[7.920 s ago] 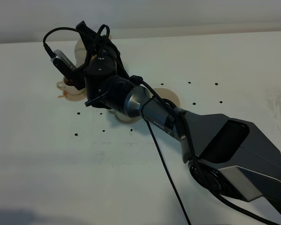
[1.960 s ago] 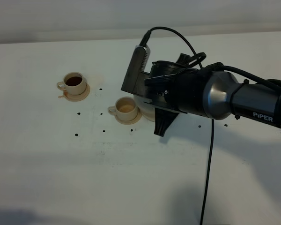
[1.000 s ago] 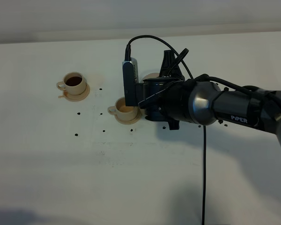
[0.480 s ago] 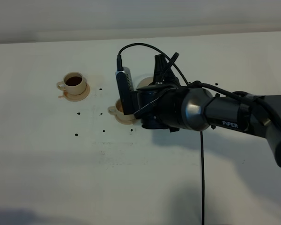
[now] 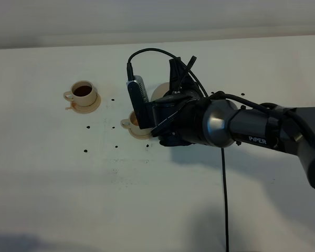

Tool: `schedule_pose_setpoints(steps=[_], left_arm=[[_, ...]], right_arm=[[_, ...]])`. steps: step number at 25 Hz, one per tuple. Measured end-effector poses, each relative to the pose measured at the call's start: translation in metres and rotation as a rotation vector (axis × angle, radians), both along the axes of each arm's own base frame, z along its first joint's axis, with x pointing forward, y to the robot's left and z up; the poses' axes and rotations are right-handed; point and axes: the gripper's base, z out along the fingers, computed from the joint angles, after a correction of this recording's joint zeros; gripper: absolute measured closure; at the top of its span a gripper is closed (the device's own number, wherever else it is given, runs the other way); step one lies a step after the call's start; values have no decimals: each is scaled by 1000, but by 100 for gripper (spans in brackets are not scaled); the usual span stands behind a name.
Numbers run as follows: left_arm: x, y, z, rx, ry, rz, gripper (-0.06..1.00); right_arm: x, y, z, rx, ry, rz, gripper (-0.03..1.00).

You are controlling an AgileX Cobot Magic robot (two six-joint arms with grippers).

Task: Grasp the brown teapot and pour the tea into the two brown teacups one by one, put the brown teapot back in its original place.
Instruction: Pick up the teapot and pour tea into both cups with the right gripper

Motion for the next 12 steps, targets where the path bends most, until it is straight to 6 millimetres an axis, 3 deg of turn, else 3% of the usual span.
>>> schedule_pose_setpoints(steps=[12], left_arm=[[0,0,0,0,0,0,45]], right_arm=[[1,4,-6,-79,-42,53,88]])
